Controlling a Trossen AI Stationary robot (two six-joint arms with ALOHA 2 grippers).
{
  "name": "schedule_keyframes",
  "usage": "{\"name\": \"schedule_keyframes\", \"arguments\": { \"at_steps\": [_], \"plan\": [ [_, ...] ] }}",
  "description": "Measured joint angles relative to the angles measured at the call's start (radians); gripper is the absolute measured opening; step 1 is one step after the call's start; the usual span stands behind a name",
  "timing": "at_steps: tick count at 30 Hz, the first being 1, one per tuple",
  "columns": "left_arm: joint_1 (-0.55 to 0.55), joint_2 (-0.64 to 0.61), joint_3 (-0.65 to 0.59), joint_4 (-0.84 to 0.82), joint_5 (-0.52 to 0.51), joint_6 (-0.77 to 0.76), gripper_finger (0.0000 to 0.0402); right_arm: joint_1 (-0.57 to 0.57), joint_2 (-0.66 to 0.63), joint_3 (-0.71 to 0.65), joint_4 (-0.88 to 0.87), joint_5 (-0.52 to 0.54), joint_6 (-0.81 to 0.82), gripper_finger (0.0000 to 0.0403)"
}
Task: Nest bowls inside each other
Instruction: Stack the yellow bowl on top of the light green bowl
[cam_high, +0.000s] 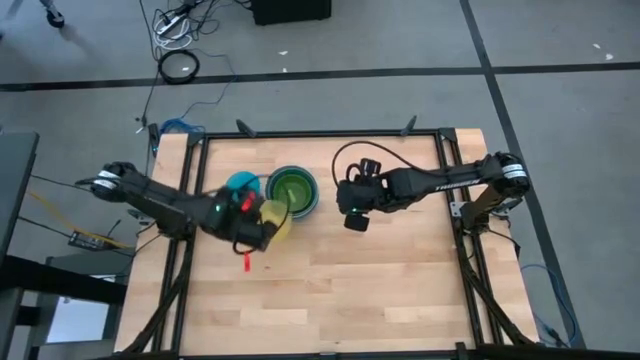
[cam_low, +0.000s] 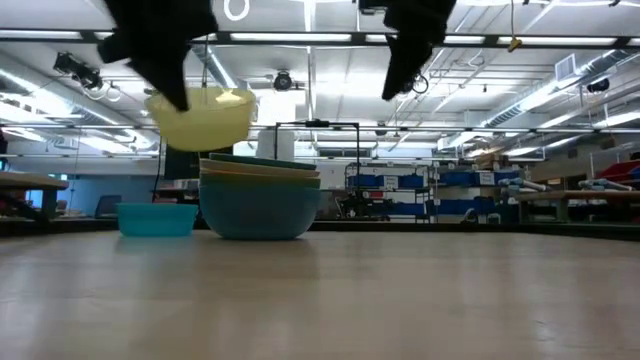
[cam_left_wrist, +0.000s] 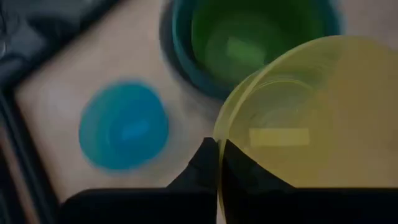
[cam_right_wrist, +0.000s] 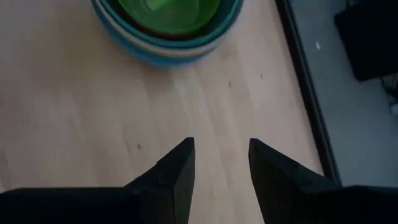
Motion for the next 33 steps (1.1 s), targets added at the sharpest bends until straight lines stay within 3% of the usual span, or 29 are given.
{"name": "schedule_keyframes", "arguments": {
  "at_steps": [6, 15, 22, 27, 33],
  "plan": [
    [0.19, 0.0, 0.058, 0.069, -0.085, 0.243, 0.0002, -0.006, -0.001, -0.099, 0.001, 0.003, 0.066, 0.0137],
    [0.432, 0.032, 0.046, 0.371, 0.089, 0.601, 0.0002, 0.029, -0.001, -0.19, -0.013, 0.0, 0.167, 0.0137],
    [0.5, 0.092, 0.044, 0.385, 0.202, 0.658, 0.0008, 0.071, -0.001, -0.199, -0.036, 0.008, 0.222, 0.0137],
    [0.501, 0.097, 0.043, 0.388, 0.237, 0.65, 0.0051, 0.092, -0.01, -0.199, -0.053, 0.042, 0.246, 0.0137],
    [0.501, 0.097, 0.043, 0.385, 0.349, 0.627, 0.009, 0.094, -0.018, -0.199, -0.068, 0.049, 0.267, 0.0137]
  ]
}}
